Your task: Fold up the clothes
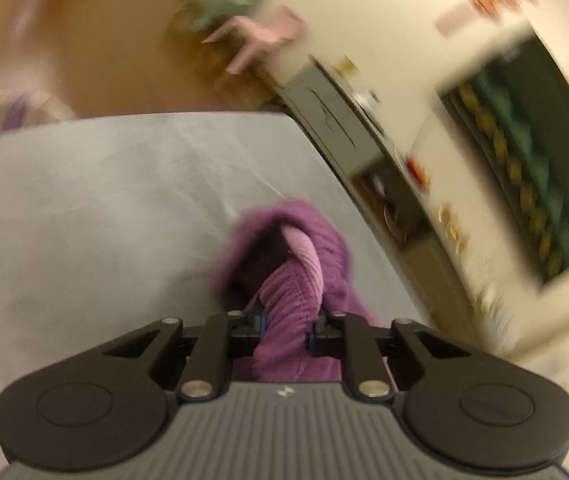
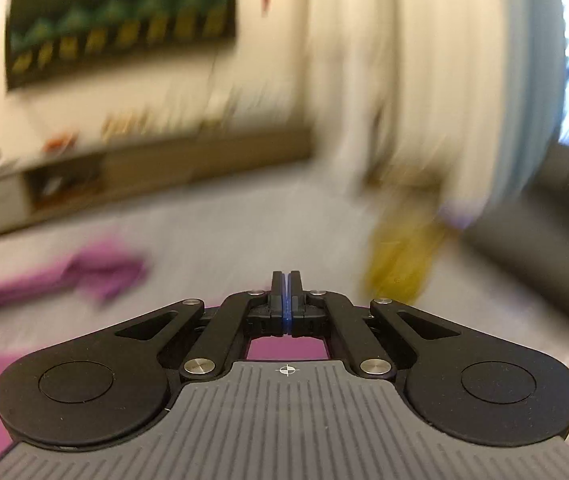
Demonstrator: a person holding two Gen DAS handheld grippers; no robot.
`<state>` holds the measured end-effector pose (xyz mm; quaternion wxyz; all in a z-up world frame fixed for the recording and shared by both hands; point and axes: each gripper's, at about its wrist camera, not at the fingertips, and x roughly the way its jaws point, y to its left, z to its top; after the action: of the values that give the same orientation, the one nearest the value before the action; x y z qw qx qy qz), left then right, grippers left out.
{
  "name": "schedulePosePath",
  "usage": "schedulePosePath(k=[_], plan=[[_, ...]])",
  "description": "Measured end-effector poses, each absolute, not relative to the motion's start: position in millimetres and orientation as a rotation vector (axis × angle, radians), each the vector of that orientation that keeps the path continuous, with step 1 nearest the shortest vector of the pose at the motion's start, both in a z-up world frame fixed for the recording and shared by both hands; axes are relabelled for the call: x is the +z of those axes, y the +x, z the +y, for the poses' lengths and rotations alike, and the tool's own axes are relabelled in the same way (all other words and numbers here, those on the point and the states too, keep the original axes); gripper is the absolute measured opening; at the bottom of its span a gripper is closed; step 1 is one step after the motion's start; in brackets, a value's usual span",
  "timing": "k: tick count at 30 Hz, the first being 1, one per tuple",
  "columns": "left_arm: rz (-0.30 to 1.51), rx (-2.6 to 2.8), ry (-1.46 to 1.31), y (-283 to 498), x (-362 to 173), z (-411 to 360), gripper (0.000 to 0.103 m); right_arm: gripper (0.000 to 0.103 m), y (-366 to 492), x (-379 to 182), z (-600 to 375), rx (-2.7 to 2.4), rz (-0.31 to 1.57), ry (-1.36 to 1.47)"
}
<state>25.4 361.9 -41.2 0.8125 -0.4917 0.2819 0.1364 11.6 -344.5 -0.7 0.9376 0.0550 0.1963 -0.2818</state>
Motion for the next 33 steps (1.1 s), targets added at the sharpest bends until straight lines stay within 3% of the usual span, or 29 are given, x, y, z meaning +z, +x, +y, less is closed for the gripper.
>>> schedulePosePath(k=[4,6,8,9,10,12,15,24,26,27,29,30,31,32,33], plan=[[0.728,0.388,-1.084,23.2,-63.8,378.1,0.021,0.0,22.5,-33.9,-368.4,-0.529,0.605,0.31],[0.683,0.385,-0.995,21.7,-45.6,370.0,0.025,0.008,28.6,-38.3,-366.7,-0.453,0.629,0.391],[0.612,0.439,-0.9,17.1,-26.6,359.2,0.035,0.037,32.9,-31.6,-353.2,-0.379,0.596,0.391],[0.571,0.49,-0.851,13.5,-17.6,354.0,0.049,0.054,37.0,-31.0,-345.2,-0.343,0.595,0.382],[0.529,0.541,-0.801,9.9,-8.6,348.8,0.061,0.056,41.4,-31.9,-336.9,-0.312,0.599,0.376],[0.445,0.653,-0.728,4.0,4.5,346.1,0.072,0.056,49.3,-34.3,-322.8,-0.258,0.622,0.359],[0.381,0.698,-0.699,6.0,14.4,350.5,0.073,0.056,58.6,-33.2,-305.7,-0.207,0.644,0.334],[0.719,0.403,-0.685,121.5,-24.4,356.1,0.082,0.078,187.6,-15.3,-293.6,-0.12,0.727,0.273],[0.746,0.403,-0.683,128.5,-31.6,354.1,0.073,0.078,228.7,-20.7,-296.6,-0.149,0.763,0.275],[0.752,0.4,-0.673,127.5,-34.5,352.5,0.059,0.078,247.8,-25.3,-298.3,-0.163,0.776,0.27],[0.757,0.383,-0.642,129.9,-38.2,346.1,0.046,0.078,280.5,-39.3,-299.1,-0.172,0.816,0.245],[0.755,0.367,-0.619,134.0,-38.6,340.8,0.035,0.073,295.9,-46.8,-299.1,-0.174,0.839,0.231],[0.753,0.352,-0.596,138.0,-38.9,335.5,0.032,0.053,308.6,-53.9,-298.4,-0.164,0.867,0.218],[0.75,0.336,-0.573,142.1,-39.3,330.2,0.03,0.04,316.1,-59.0,-296.7,-0.145,0.888,0.202],[0.744,0.322,-0.539,148.8,-37.7,324.3,0.025,0.016,319.0,-60.6,-294.7,-0.12,0.889,0.187]])
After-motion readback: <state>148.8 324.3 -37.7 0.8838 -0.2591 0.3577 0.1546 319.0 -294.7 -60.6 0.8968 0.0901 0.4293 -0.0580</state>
